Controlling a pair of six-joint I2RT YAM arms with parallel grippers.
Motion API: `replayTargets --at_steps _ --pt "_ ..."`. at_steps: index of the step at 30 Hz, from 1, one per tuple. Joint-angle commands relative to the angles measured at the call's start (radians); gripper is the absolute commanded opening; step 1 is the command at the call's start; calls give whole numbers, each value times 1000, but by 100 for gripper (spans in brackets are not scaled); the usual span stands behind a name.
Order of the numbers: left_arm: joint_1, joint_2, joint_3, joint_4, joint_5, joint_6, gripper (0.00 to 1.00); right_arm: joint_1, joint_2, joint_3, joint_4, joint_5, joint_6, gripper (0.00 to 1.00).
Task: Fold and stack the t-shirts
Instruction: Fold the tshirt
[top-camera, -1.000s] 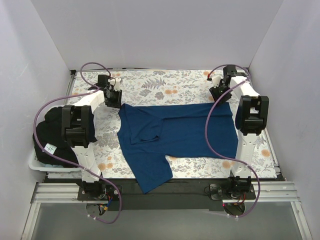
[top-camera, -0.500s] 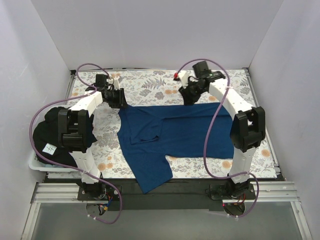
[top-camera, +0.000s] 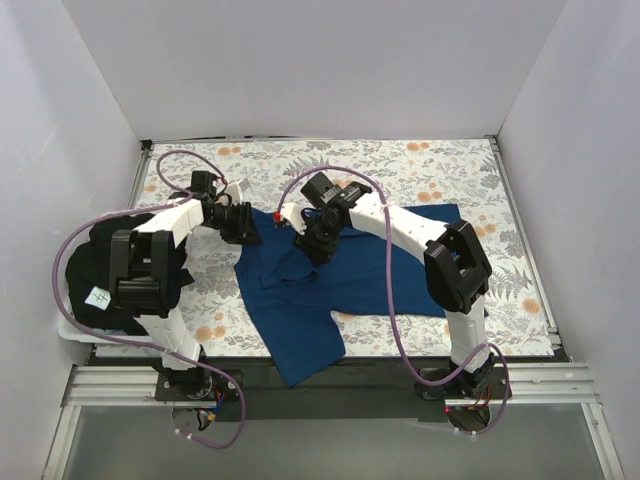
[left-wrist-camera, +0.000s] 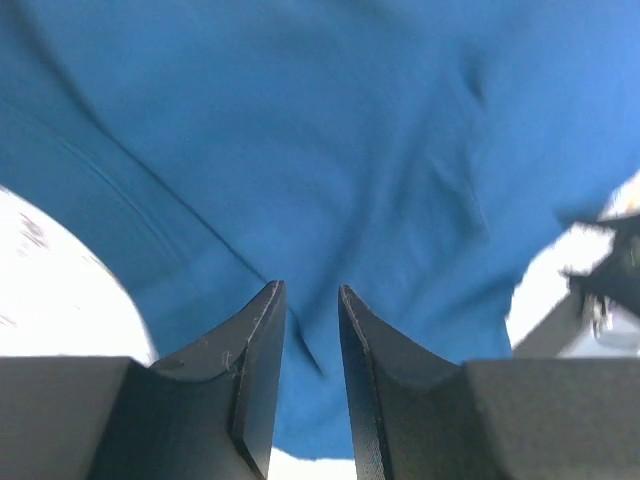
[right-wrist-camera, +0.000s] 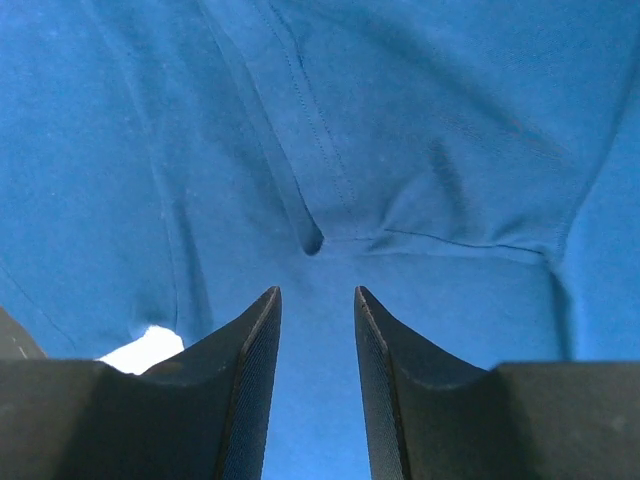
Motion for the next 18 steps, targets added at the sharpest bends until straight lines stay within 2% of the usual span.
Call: replayTargets --at_steps 1,5,10,18 --pt "1 -160 -51 -86 117 155 26 0 29 6 25 31 44 42" --pt "1 -203 -114 -158 136 218 31 2 58 23 30 23 73 42" --pt "-2 -205 -180 -164 111 179 40 9 89 37 36 23 91 43" --pt "-22 -196 -232 -170 102 130 46 22 114 35 36 37 91 43"
